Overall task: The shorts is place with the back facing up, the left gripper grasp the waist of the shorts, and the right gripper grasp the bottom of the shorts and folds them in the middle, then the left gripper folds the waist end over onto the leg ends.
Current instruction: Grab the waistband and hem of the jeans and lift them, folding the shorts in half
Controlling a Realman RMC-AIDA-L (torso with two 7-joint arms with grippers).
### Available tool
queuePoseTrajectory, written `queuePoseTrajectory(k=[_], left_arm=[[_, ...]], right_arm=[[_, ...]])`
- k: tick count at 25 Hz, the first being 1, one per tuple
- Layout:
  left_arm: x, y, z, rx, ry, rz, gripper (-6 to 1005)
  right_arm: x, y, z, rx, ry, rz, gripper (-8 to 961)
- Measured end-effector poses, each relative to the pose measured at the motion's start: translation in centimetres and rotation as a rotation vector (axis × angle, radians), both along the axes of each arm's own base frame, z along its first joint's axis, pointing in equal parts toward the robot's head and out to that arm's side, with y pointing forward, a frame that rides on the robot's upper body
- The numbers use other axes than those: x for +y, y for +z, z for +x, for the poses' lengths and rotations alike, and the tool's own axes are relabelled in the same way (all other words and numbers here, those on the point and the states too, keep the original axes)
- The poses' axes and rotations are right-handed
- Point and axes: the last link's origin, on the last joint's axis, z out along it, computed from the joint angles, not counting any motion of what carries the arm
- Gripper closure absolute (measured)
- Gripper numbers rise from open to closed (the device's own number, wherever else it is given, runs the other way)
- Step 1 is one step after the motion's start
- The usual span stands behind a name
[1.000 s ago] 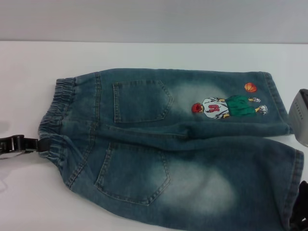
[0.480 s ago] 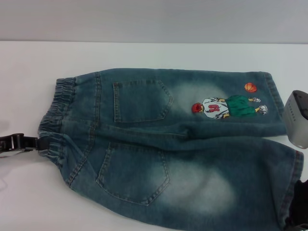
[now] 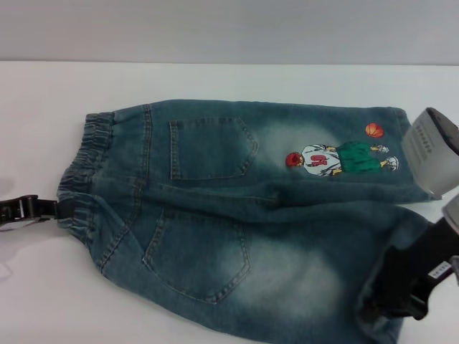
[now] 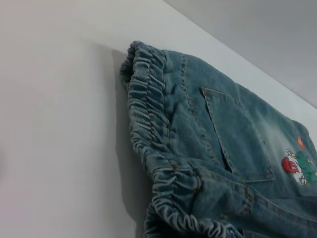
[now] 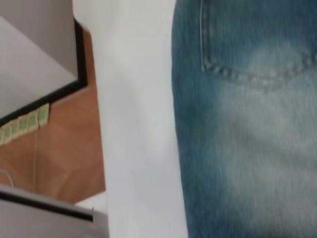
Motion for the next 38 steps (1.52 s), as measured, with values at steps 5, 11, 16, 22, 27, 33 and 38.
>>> queuePoseTrajectory(k=[5, 11, 16, 22, 27, 33, 38], left_arm=[[0.3, 0.1, 0.2, -0.013, -0.009, 0.023, 949], [0.5, 0.3, 0.4, -0.037, -0.020, 0.060, 949], [0.3, 1.2, 0.0, -0.082, 0.011, 0.129, 948], [0.2, 1.9, -0.3, -0.113, 0.023, 0.210, 948], [0.4, 2.2, -0.5, -0.112, 0.016, 0.263, 948], [0.7, 1.7, -0.7, -0.092, 0.027, 0.278, 948], [1.3, 0.4, -0.8, -0.061, 0.043, 0.300, 948]], right_arm=[[0.6, -0.3, -0.3, 0.040, 0.024, 0.044, 954], [1.6, 0.2, -1.4, 0.138, 0.054, 0.129, 954], [3.0, 1.2, -1.2, 0.197, 0.059, 0.301, 954], [4.0, 2.8, -1.0, 0.338, 0.064, 0.482, 954], [4.2, 3.9, -0.8, 0.439, 0.084, 0.598, 954], [4.3, 5.5, -0.3, 0.538, 0.101, 0.720, 955], [4.6, 5.7, 0.7, 0.584, 0.113, 0.815, 955]])
